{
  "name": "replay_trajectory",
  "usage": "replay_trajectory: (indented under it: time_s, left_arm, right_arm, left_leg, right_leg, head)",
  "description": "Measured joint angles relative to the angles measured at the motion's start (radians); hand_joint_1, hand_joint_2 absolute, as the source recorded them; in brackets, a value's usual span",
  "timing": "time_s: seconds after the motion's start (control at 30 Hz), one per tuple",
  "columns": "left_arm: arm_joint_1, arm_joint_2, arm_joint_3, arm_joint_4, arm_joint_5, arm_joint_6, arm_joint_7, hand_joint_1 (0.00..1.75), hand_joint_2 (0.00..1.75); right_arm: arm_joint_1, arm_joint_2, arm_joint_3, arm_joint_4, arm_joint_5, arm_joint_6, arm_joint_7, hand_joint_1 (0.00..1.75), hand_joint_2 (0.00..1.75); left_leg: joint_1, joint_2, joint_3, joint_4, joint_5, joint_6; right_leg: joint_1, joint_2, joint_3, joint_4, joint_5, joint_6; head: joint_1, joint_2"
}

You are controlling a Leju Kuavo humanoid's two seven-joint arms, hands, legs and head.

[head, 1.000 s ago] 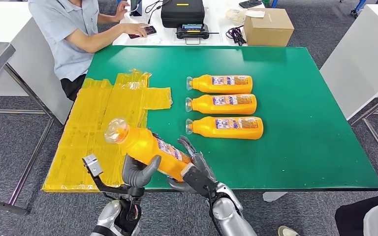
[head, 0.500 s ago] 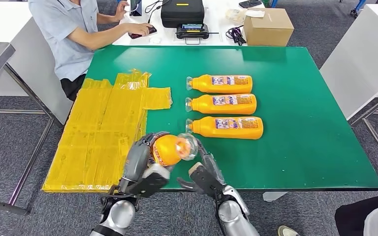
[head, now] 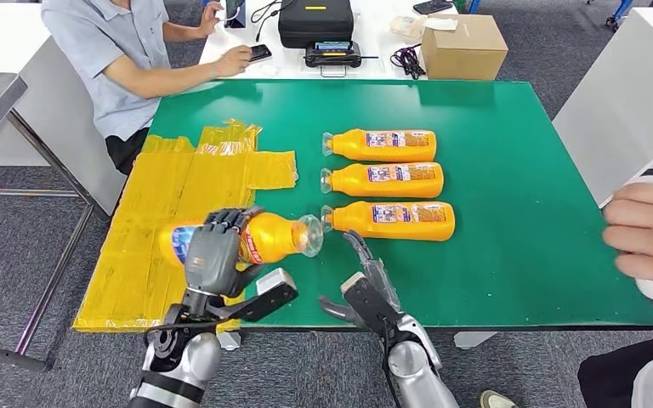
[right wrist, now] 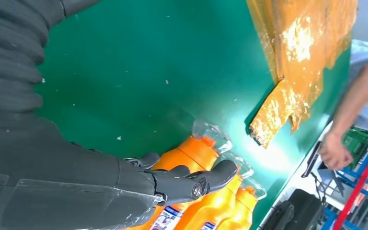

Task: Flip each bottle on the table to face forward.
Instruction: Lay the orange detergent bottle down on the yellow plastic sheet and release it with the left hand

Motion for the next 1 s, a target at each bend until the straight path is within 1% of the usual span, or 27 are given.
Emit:
replay_trajectory:
  time_s: [0.1,0.2,0.33,0.43,0.6,0.63,0.67,0.7,0.77,0.8,0.83,0.87,1.0]
  left_arm:
    - [-0.05,0.017,0.018,0.075,-0.171,0.001,0.093,1.75,1.75]
    - [-0.105,0.04,0.033,0.192,-0.232,0.0,0.143,1.75,1.75]
    - [-0.158,0.063,0.049,0.321,-0.239,0.003,0.155,1.75,1.75]
    - [-0.192,0.075,0.063,0.396,-0.226,-0.033,0.16,1.75,1.75]
    - [-0.233,0.09,0.095,0.49,-0.198,-0.056,0.152,1.75,1.75]
    - [-0.237,0.093,0.098,0.502,-0.198,-0.057,0.152,1.7,1.75]
    - [-0.241,0.094,0.1,0.512,-0.2,-0.057,0.153,1.47,1.75]
    - [-0.244,0.096,0.103,0.521,-0.202,-0.057,0.156,1.18,1.75]
    - [-0.249,0.098,0.111,0.538,-0.208,-0.054,0.164,0.4,1.75]
    - [-0.251,0.099,0.114,0.544,-0.212,-0.052,0.166,0.19,1.75]
    - [-0.253,0.1,0.116,0.551,-0.214,-0.05,0.167,0.05,1.75]
    - [-0.255,0.101,0.118,0.557,-0.216,-0.049,0.168,0.01,1.75]
    - [-0.27,0.102,0.123,0.584,-0.221,-0.048,0.176,0.0,1.75]
  right_arm:
    - [-0.012,0.0,0.0,0.004,-0.009,0.004,-0.009,0.0,1.75]
    - [-0.022,0.0,0.0,0.011,-0.016,0.004,-0.02,0.0,1.75]
    - [-0.028,0.0,0.0,0.021,-0.018,0.004,-0.027,0.0,1.75]
    - [-0.03,0.0,0.002,0.025,-0.015,0.004,-0.032,0.0,1.75]
    - [-0.03,0.0,0.006,0.025,-0.011,0.004,-0.037,0.0,1.75]
    - [-0.03,0.0,0.007,0.025,-0.011,0.004,-0.037,0.0,1.75]
    - [-0.03,0.0,0.008,0.025,-0.012,0.004,-0.038,0.0,1.75]
    - [-0.03,0.0,0.009,0.025,-0.014,0.004,-0.039,0.0,1.75]
    - [-0.028,0.0,0.01,0.025,-0.018,0.004,-0.04,0.0,1.75]
    - [-0.027,0.0,0.01,0.025,-0.02,0.004,-0.04,0.0,1.75]
    - [-0.026,0.0,0.01,0.025,-0.022,0.005,-0.04,0.0,1.75]
    - [-0.025,0.0,0.01,0.025,-0.023,0.006,-0.04,0.0,1.75]
    - [-0.024,0.0,0.01,0.025,-0.027,0.007,-0.039,0.0,1.75]
  left_leg:
    - [0.0,0.0,0.0,0.0,0.001,0.0]
    - [0.0,0.0,0.0,0.0,0.001,0.0]
    - [0.0,0.0,0.0,0.0,0.001,0.0]
    - [0.0,0.0,0.0,0.0,0.001,0.0]
    - [0.0,0.0,0.0,0.0,0.001,0.0]
    - [0.0,0.0,0.0,0.0,0.001,0.0]
    - [0.0,0.0,0.0,0.0,0.001,0.0]
    - [0.0,0.0,0.0,0.0,0.001,0.0]
    - [0.0,0.0,0.0,0.0,0.001,0.0]
    - [0.0,0.0,0.0,0.0,0.001,0.0]
    - [0.0,0.0,0.0,0.0,0.001,0.0]
    - [0.0,0.0,0.0,0.0,0.001,0.0]
    - [0.0,0.0,0.0,0.0,0.001,0.0]
  right_leg:
    - [0.0,0.0,0.0,0.0,0.0,0.0]
    - [0.0,0.0,0.0,0.0,0.0,0.0]
    - [0.0,0.0,0.0,0.001,0.0,0.0]
    - [0.0,0.0,0.0,0.001,0.0,0.0]
    - [0.0,0.0,0.0,0.001,0.0,0.0]
    - [0.0,0.0,0.0,0.001,0.0,0.0]
    - [0.0,0.0,0.0,0.001,0.0,0.0]
    - [0.0,0.0,0.0,0.001,0.0,0.0]
    - [0.0,0.0,0.0,0.001,0.0,0.0]
    - [0.0,0.0,0.0,0.001,0.0,0.0]
    - [0.0,0.0,0.0,0.001,0.0,0.0]
    - [0.0,0.0,0.0,0.001,0.0,0.0]
    - [0.0,0.0,0.0,0.001,0.0,0.0]
  head:
    - [0.0,0.0]
    - [0.0,0.0]
    - [0.0,0.0]
    - [0.0,0.0]
    - [0.0,0.0]
    - [0.0,0.0]
    - [0.0,0.0]
    - [0.0,0.0]
    - [0.0,0.0]
    - [0.0,0.0]
    - [0.0,0.0]
    - [0.0,0.0]
    - [0.0,0.0]
